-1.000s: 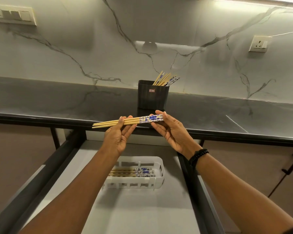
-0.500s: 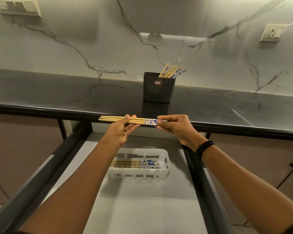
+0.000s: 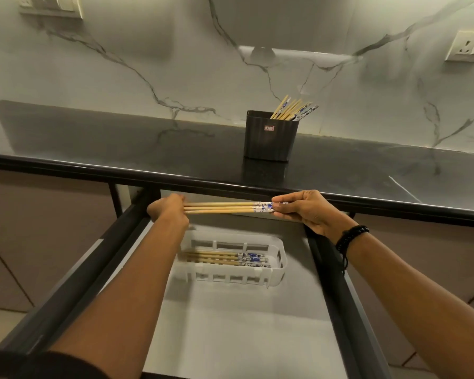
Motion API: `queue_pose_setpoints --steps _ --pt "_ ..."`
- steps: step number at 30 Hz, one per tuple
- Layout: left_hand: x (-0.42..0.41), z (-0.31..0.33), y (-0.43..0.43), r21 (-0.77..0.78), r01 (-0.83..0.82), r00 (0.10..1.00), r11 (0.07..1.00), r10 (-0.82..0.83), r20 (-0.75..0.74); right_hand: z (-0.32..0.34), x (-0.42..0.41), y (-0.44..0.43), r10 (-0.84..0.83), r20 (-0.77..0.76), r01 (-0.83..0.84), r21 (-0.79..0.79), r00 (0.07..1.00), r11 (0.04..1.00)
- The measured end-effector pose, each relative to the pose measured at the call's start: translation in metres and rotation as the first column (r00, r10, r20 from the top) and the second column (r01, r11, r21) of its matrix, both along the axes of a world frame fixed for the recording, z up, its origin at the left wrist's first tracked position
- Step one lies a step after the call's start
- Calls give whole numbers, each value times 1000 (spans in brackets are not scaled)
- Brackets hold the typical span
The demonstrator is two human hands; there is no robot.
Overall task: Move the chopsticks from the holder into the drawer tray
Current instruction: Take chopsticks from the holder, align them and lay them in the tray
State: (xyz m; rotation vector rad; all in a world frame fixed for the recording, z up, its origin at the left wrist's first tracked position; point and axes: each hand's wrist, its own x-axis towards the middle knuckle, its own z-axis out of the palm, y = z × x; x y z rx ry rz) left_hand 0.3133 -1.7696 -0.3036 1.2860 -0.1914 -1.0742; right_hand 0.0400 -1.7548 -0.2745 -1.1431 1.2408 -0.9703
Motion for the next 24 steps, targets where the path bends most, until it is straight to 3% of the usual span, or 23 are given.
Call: queue_pose_setpoints --steps 4,7,9,14,19,24 --pt "11 -9 -7 132 159 955 978 -187 231 -14 -4 -1 0 -139 7 47 990 999" --pt "12 -17 -7 270 247 821 931 -349 452 -33 8 -1 4 -204 17 105 979 994" --pt "14 -24 -7 350 284 737 892 -437 516 -44 16 -3 -9 -199 42 164 980 986" --pt "13 -35 4 615 345 437 709 -701 563 -58 21 -2 -14 -207 72 274 978 959" --pt "13 -42 -1 667 338 367 664 -746 556 -71 21 1 -26 -221 85 266 975 960" --pt "16 -48 -3 691 316 308 650 -759 573 -68 28 5 111 -507 -63 109 855 992"
